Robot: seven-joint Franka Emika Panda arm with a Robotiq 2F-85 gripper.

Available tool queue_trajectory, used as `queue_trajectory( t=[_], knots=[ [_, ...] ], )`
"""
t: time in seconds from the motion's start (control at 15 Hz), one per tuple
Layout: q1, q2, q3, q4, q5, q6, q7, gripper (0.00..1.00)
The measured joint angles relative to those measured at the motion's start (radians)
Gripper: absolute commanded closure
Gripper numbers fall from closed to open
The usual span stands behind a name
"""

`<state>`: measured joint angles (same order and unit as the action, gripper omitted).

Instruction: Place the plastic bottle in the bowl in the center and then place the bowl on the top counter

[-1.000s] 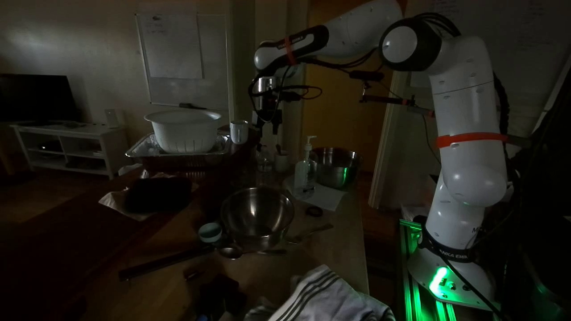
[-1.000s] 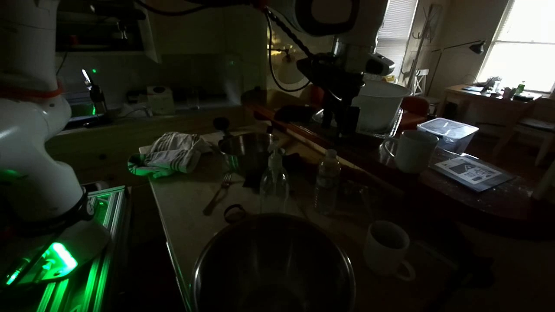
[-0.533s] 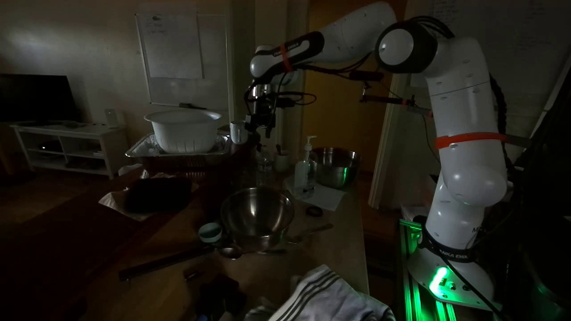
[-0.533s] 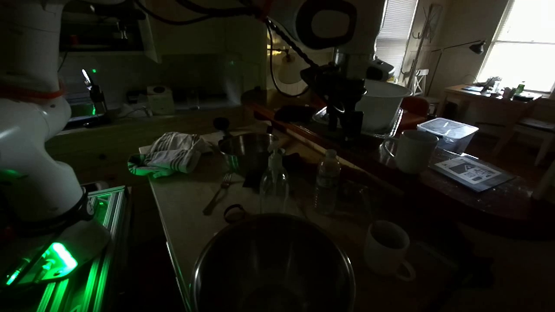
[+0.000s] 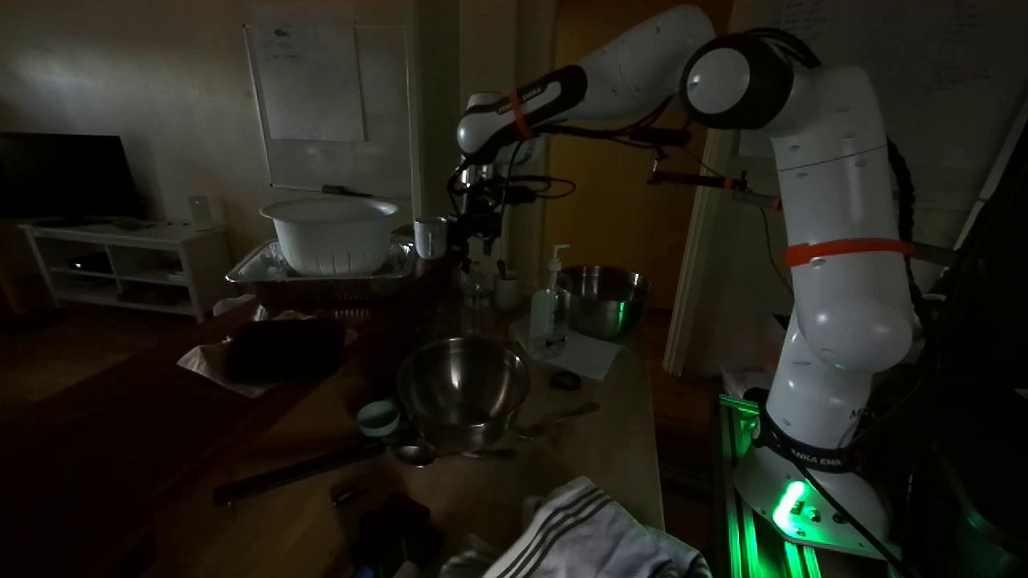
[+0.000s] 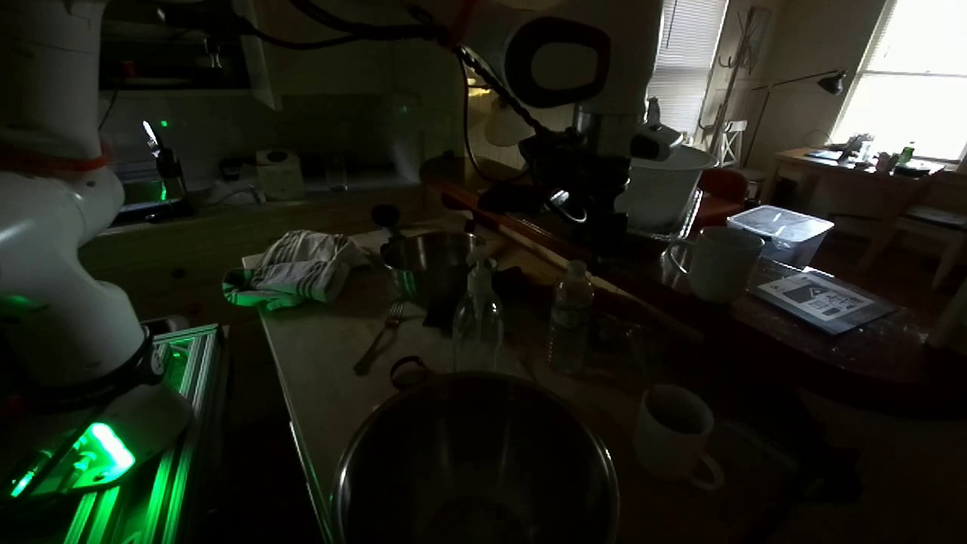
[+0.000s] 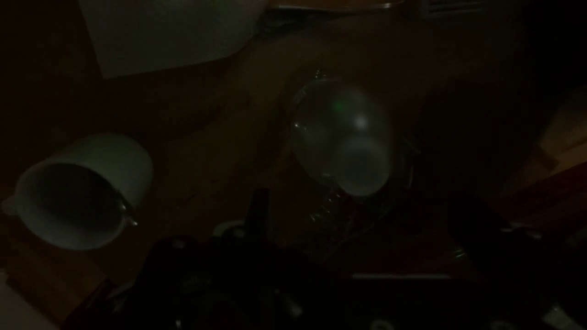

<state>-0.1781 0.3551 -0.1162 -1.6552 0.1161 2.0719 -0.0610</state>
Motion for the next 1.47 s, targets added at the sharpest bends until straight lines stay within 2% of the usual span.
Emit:
queue_trajectory(
  t=[0.13, 0.2, 0.27, 0.33, 0.53, 1.47],
  knots=[
    [0.000, -0.007, -0.002, -0.019, -0.002, 0.018, 0.000, 0.26],
    [0.000, -0.012, -0.002, -0.031, -0.002, 0.024, 0.000, 0.33],
    [0.000, -0.016, -0.002, -0.039, -0.002, 0.026, 0.000, 0.36],
    [0.001, -0.020, -0.002, -0.048, -0.003, 0.026, 0.000, 0.32],
    [0.001, -0.027, -0.001, -0.065, -0.003, 0.027, 0.000, 0.35],
    [0.020, -0.030, 0.015, -0.080, -0.014, 0.059, 0.000, 0.35]
  ],
)
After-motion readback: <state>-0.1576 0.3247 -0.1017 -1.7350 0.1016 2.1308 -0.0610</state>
